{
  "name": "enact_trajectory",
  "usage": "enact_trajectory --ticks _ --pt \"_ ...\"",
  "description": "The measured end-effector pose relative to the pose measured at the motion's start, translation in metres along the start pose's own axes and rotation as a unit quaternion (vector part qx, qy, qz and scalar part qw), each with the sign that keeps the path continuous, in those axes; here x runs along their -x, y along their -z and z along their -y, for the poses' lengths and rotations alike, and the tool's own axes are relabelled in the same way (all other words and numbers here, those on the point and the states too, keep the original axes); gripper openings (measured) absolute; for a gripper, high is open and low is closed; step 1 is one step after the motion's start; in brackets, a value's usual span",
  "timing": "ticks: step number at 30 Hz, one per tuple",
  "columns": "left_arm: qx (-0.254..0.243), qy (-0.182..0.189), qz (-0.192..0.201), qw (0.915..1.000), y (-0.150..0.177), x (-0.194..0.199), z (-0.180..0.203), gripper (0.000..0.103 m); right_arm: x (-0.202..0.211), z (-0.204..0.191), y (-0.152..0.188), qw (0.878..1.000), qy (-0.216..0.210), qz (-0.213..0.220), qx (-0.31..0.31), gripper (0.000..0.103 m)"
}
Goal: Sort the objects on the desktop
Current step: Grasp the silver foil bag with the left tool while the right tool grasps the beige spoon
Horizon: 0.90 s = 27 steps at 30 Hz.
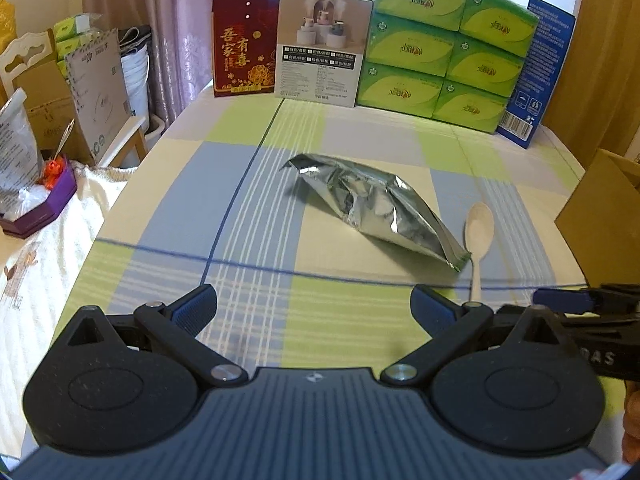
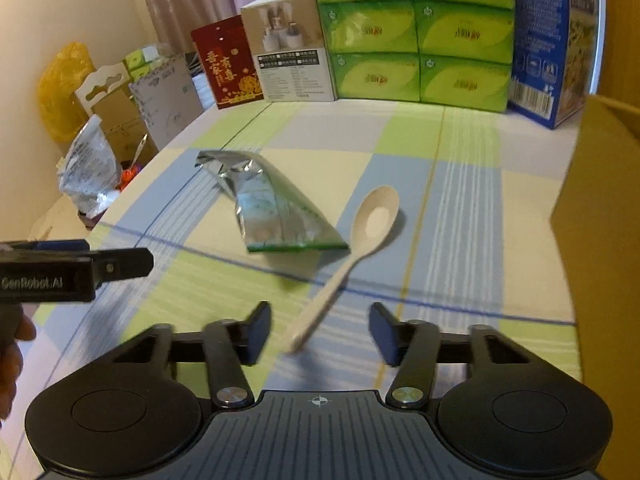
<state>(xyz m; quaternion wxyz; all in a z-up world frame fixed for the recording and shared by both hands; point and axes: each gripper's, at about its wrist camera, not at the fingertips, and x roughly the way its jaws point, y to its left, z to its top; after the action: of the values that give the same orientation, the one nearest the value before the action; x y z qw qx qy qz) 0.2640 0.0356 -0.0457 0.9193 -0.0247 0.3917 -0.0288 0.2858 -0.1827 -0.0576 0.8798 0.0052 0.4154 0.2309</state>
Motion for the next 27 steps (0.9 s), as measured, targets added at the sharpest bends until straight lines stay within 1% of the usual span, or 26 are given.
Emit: enact_trajectory --ticks 3,7,10,12,17,21,27 --pt "-0.001 -0.005 0.007 1.0000 -0.005 -0.007 -0.001 0.101 -0.017 0.006 -0.007 1.000 -0.001 -0.006 -0.019 0.033" --pt "0.006 -0.004 0.001 1.0000 -0.006 -0.017 -0.004 0.101 -0.036 0.009 -0.010 1.000 0.005 -0.018 -0.025 0.027" --pt "0.005 -0.003 -0.004 1.0000 -0.005 -0.021 -0.005 0.101 -0.046 0.005 -0.010 1.000 0.008 -0.022 -0.016 0.025" --pt "0.009 -0.002 -0.006 0.9999 -0.006 -0.024 -0.006 0.101 -0.049 0.000 -0.011 1.000 0.016 -0.021 0.002 0.017" --pt "0.009 0.007 -0.010 0.9999 -0.005 -0.024 -0.005 0.101 -0.048 0.000 -0.012 0.999 0.021 -0.029 0.019 0.008" --pt "0.007 0.012 -0.011 0.9998 -0.004 -0.024 -0.004 0.101 -0.045 -0.001 -0.010 0.998 0.006 -0.046 0.046 0.006" --pt "0.026 0.029 -0.002 0.9992 -0.004 -0.022 -0.011 0.101 -0.036 -0.016 0.004 0.994 -0.035 -0.070 0.075 0.005"
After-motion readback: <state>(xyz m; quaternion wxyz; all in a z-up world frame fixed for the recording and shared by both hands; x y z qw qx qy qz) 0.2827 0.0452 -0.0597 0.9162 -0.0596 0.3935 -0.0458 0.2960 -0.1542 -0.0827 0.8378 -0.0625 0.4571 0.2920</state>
